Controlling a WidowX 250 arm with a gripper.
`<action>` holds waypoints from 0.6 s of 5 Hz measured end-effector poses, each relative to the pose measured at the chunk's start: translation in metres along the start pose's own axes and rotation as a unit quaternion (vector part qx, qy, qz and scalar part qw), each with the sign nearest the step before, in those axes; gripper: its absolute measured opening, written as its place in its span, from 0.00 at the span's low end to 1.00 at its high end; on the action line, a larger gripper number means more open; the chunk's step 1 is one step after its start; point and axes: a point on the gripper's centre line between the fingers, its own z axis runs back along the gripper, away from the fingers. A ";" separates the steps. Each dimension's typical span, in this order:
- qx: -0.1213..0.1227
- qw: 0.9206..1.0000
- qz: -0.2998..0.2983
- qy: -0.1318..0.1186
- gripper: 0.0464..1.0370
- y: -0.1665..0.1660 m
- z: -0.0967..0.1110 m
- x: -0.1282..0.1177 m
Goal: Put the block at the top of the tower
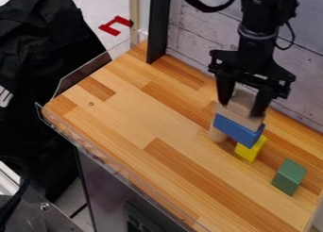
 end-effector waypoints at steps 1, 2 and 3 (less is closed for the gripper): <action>0.008 1.000 0.006 0.003 0.96 0.002 0.000 -0.001; 0.011 1.000 0.014 -0.008 0.96 0.002 0.006 0.001; 0.018 0.999 0.015 -0.037 0.96 0.001 0.029 -0.002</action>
